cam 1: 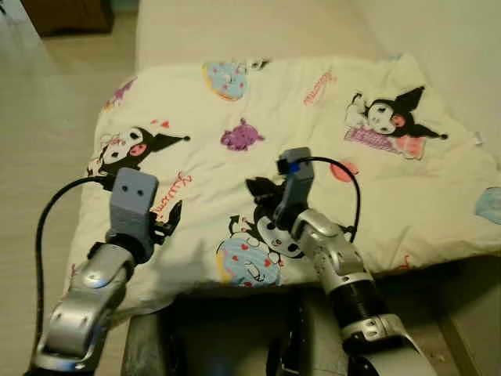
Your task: Clean up the room
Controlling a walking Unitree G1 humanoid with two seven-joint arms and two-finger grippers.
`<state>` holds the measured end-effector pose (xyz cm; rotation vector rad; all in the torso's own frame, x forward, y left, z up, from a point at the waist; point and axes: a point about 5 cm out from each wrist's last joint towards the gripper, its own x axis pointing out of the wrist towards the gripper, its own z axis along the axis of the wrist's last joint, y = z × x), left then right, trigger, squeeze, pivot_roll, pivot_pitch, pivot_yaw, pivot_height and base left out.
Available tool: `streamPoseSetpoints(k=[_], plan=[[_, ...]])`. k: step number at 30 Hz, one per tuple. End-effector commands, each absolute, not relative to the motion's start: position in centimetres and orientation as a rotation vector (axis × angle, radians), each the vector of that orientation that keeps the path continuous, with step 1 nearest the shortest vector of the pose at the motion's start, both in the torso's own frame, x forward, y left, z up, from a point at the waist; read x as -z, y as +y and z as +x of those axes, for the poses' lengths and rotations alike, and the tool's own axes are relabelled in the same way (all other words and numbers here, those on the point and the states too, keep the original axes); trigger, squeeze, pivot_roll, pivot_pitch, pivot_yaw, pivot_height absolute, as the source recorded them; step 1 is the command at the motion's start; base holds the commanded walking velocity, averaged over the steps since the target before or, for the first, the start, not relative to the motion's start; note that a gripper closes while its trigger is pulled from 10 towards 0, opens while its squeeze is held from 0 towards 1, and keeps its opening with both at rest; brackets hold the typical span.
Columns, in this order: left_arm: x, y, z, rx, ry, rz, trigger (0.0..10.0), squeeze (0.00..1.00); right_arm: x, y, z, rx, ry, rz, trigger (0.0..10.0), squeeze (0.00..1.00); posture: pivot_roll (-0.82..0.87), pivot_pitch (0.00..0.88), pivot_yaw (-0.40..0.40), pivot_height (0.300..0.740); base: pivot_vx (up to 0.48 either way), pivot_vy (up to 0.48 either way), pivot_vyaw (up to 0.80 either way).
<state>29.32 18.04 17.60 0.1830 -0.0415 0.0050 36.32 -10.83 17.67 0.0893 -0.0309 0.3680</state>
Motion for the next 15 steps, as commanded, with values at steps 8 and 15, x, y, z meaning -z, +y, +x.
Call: streamPoseSetpoints(k=[8, 15], plan=[[-16.9, 19.5, 30.6, -0.162, -0.066, 0.209, 10.0, 0.0, -12.4, -13.1, 34.0, -0.191, 0.026, 0.036, 10.0, 0.0, -0.04, 0.104, 0.024, 0.595, 0.0, 0.0, 0.0], [-16.1, 18.1, 29.9, -0.111, -0.095, 0.207, 10.0, 0.0, -11.6, -12.4, 33.2, -0.202, 0.046, 0.019, 10.0, 0.0, -0.04, 0.104, 0.018, 0.63, 0.0, 0.0, 0.0]])
